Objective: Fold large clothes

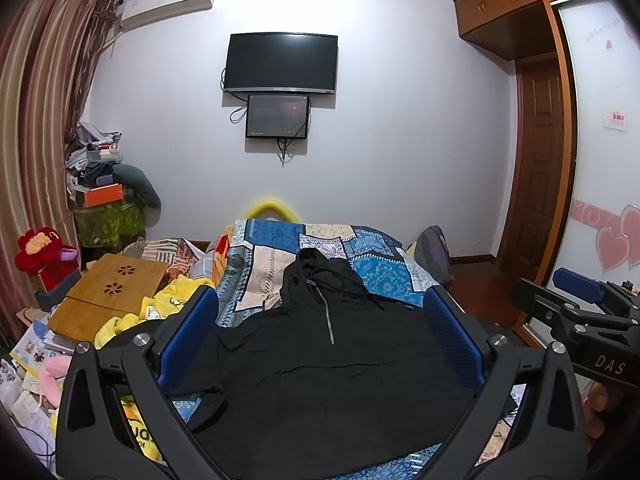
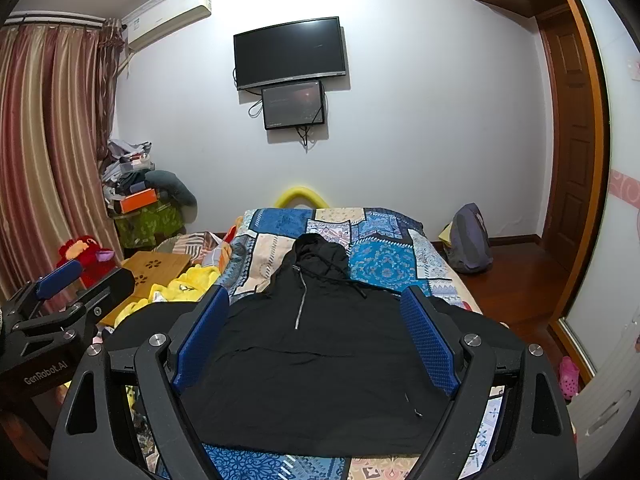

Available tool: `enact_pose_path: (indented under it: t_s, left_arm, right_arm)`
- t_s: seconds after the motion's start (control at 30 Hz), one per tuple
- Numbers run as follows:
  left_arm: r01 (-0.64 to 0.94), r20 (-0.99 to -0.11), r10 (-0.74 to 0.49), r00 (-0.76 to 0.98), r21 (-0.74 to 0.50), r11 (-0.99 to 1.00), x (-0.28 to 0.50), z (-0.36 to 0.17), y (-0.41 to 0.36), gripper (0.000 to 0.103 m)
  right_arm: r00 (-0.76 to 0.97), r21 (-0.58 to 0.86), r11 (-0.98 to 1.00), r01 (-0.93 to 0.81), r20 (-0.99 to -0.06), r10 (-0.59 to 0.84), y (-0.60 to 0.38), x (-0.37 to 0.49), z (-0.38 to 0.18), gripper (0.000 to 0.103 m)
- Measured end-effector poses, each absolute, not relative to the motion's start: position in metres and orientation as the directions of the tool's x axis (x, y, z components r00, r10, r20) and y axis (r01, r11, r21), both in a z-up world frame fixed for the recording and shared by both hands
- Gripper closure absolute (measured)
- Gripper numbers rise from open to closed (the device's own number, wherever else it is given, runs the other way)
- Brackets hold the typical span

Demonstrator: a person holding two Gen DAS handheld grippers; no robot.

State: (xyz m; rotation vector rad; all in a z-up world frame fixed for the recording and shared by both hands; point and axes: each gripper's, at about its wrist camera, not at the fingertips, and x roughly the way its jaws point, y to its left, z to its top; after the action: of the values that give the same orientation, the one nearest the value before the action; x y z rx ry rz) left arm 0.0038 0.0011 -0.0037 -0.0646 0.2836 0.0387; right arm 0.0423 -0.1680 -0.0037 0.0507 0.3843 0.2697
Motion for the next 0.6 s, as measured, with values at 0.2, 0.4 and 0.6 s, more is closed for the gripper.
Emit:
enact_pose_path:
  t_s: [0.2,0.4,0.6]
  left_arm:
    - [-0.048,-0.284,0.028,0.958,-0.063,0.997,0.0043,-0.004,0.002,0.0]
    - [-0.048,-0.282,0.028,0.959,-0.063,0.997,0.0043,-0.0045,0.002,0.0]
    - [-0.048,-0.288,0.027,0.957,-0.065,0.997,0.0053,-0.0048,0.0024,0.0]
  right_arm:
    - [0.891,0.101,0.963,-0.25,-0.365,0.27,-0.1671,0.0411,-0.0045,0.017]
    - [0.89,0.102,0.963,-0.251,-0.367,0.271,-0.1664,0.0404,-0.0047,0.017]
    - [0.888,0.099,0.962,-0.253,-0.37,0.272,-0.163,0.0397,-0.0053,0.017]
